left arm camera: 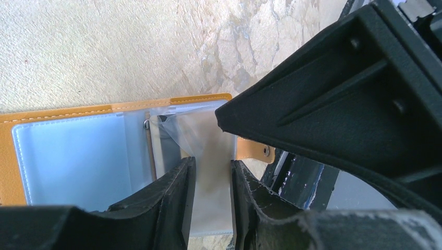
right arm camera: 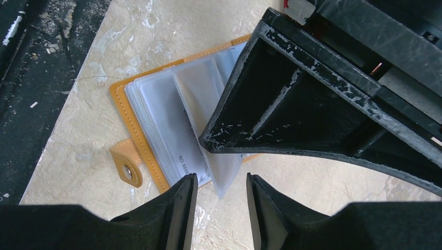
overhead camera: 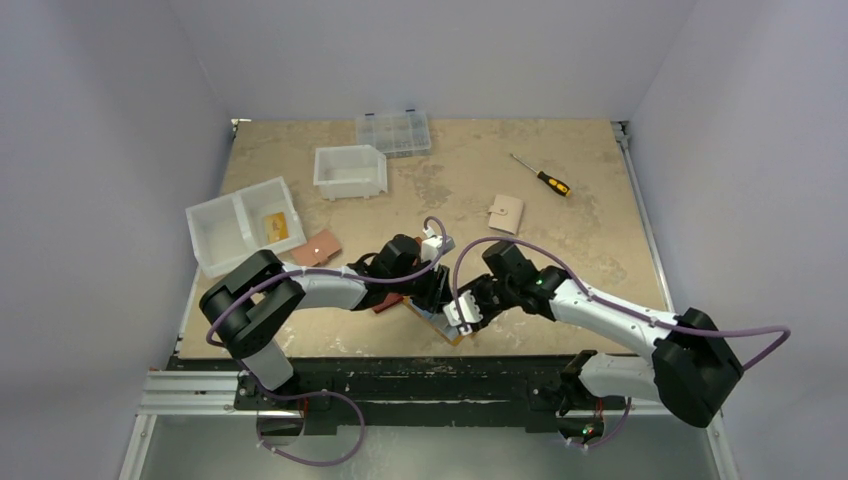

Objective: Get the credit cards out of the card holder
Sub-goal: Remove the credit card from the card holder.

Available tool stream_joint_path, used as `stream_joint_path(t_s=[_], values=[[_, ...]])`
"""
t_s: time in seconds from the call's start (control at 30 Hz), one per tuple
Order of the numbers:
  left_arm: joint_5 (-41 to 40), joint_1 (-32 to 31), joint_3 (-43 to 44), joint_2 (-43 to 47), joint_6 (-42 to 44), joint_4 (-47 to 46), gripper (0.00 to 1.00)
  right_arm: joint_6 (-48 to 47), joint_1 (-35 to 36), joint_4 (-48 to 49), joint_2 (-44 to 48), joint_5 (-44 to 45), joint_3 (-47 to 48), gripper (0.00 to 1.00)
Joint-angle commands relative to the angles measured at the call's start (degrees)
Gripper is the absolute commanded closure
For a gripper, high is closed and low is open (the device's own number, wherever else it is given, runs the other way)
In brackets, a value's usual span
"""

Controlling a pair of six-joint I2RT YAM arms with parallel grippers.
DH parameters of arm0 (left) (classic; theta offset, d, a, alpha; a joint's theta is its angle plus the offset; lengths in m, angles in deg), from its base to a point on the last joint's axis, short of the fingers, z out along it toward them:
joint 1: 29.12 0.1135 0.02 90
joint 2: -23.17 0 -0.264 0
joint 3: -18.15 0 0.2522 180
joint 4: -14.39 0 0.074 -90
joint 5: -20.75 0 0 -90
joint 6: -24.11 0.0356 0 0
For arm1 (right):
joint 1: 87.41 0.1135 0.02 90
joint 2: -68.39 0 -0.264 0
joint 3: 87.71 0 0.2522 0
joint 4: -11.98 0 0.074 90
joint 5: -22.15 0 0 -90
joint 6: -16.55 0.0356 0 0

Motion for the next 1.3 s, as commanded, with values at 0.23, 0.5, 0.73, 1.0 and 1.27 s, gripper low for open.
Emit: stream_joint_path(t_s=[0.23, 0.5, 0.73, 1.0, 1.27], values=[[2.3, 0.4, -1.6, 1.9, -2.9, -4.2, 0.66, 1.9, 2.3, 5.5, -1.8, 5.0, -1.3, 0.79], [-7.1, 0.4, -4.5, 12.1, -4.2, -1.1, 0.45, 2.1, 2.2, 4.0, -1.0, 3.4, -0.8, 1.00], [-17.3, 0.3, -11.7, 28.9, 0.9, 2.2, 0.37, 2.4, 0.9, 0.8, -0.7, -1.5, 0.8, 1.00], [-19.6, -2.0, -21.8, 42.8, 3.1, -2.9, 0.30, 2.3, -0.7, -5.8, -4.0, -5.1, 5.1, 1.00], [-29.7, -13.0, -24.2, 43.5, 10.0, -8.1, 0.25, 1.5, -3.8, -11.2, -5.7, -10.1, 8.4, 1.00]])
